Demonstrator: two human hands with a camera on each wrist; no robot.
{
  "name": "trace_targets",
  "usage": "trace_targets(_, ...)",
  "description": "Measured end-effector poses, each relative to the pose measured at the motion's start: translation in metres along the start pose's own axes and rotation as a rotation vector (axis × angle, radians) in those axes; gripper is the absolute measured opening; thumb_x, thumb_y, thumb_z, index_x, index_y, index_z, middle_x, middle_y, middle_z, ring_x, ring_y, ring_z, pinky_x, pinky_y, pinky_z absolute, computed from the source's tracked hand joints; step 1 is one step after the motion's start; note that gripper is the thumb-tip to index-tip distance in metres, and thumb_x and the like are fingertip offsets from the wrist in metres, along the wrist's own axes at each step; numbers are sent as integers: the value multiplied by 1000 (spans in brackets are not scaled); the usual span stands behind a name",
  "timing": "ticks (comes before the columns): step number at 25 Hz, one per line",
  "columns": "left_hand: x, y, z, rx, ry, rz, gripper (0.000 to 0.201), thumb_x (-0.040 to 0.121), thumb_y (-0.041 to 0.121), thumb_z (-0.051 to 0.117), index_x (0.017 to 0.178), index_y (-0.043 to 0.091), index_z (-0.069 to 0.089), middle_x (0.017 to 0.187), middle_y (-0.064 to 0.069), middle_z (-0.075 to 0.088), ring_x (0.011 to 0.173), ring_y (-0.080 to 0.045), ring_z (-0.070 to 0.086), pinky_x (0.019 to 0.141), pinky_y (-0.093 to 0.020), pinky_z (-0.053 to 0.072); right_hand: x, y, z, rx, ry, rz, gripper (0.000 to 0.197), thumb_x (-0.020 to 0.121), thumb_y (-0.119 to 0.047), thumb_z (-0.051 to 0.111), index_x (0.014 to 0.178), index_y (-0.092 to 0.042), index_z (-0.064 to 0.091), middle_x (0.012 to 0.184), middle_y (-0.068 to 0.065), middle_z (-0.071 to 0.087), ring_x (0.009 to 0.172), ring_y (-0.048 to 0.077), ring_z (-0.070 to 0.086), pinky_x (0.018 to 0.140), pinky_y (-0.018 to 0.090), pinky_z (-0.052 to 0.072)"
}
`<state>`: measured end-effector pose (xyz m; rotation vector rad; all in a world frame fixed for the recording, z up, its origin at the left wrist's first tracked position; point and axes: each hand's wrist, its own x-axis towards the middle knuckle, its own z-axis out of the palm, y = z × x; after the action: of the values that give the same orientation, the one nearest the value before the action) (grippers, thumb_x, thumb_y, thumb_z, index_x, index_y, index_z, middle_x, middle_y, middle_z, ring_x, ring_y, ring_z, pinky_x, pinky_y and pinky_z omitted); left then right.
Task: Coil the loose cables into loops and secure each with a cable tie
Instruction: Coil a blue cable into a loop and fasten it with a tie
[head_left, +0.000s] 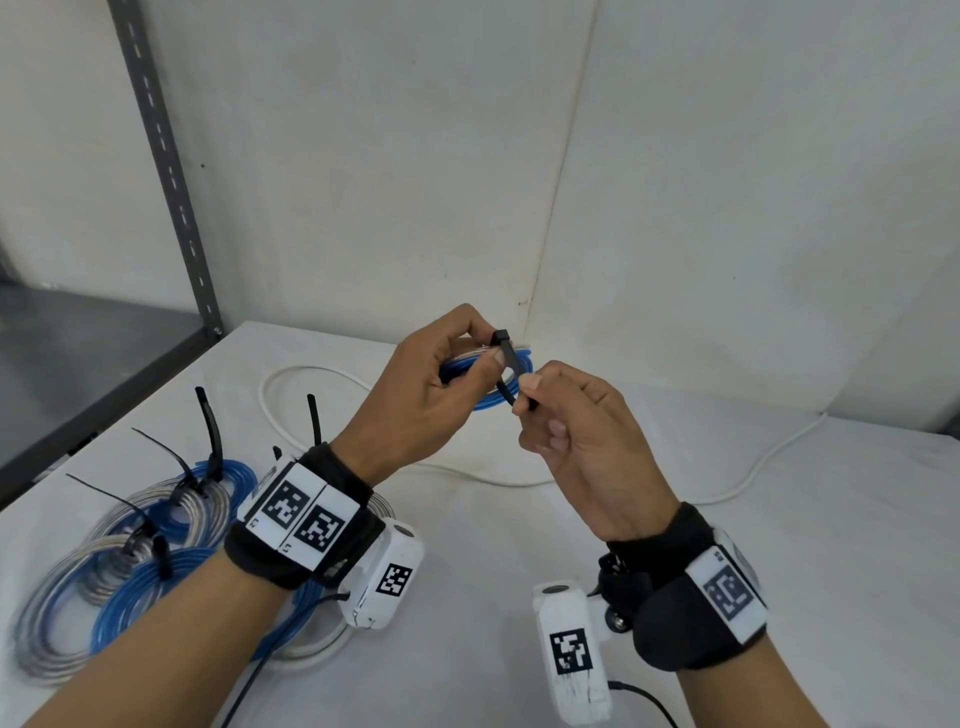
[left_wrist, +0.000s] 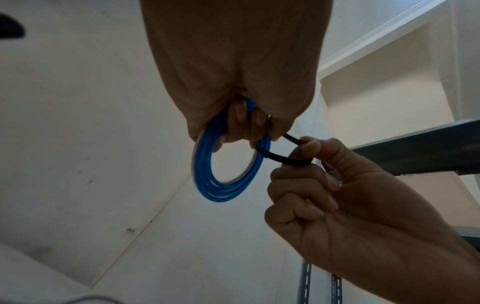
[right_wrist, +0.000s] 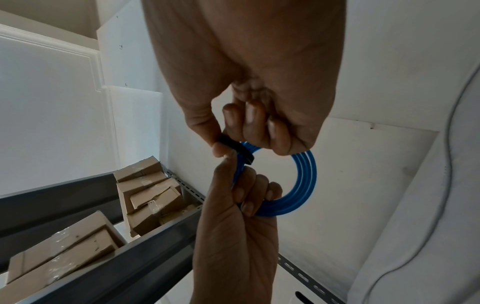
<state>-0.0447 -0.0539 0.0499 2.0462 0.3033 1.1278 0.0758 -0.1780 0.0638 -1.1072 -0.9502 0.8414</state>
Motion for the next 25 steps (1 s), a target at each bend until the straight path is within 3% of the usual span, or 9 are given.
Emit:
trace_targets(4, 0, 3, -2, 59, 10, 31, 16, 103, 28, 55, 94, 14, 55, 78, -17, 67, 53, -12, 33, 52, -24, 31, -1, -4, 1, 80, 2, 53, 29, 101, -4, 46, 72, -6, 50, 48, -12, 47, 49, 10, 25, 65, 38, 14)
trace_targets(7, -1, 4, -2, 33, -1, 25, 17, 104, 27, 56, 94, 14, 54, 77, -23, 65, 53, -12, 31, 52, -24, 29, 0, -5, 0, 126, -2, 84, 28, 101, -5, 46, 73, -8, 47, 47, -11, 46, 48, 9, 26, 61, 32, 17)
trace_targets(13, -3, 4, 5, 110, 25, 20, 19, 103, 25, 58, 93, 9, 55, 61, -16, 47, 51, -11, 28, 51, -20, 26, 1, -4, 0, 87, 55, 87, 39, 99, -4, 47, 61, -10, 51, 47, -7, 40, 51, 13, 20, 67, 39, 13)
trace_targets(18, -2, 5, 6, 49, 1, 6, 18, 102, 27, 55, 94, 11, 56, 68, -20, 59, 52, -12, 28, 52, -23, 26, 2, -4, -5, 149, 20, 115, 27, 92, -11, 54, 65, -9, 48, 46, -8, 37, 46, 10, 24, 56, 28, 22)
trace_targets(22, -3, 3, 6, 48, 6, 10, 15, 103, 25, 56, 94, 12, 56, 66, -19, 56, 51, -12, 28, 52, -21, 26, 1, -4, -2, 165, 72, 122, 41, 99, -6, 46, 59, -11, 51, 46, -7, 34, 46, 10, 23, 58, 30, 19)
trace_targets(25, -3, 4, 6, 74, 12, 16, 15, 103, 23, 58, 93, 12, 55, 64, -15, 55, 52, -11, 29, 52, -22, 27, 1, -4, 0, 148, 66, 80, 36, 100, -6, 47, 65, -8, 51, 47, -8, 42, 48, 10, 24, 60, 33, 16)
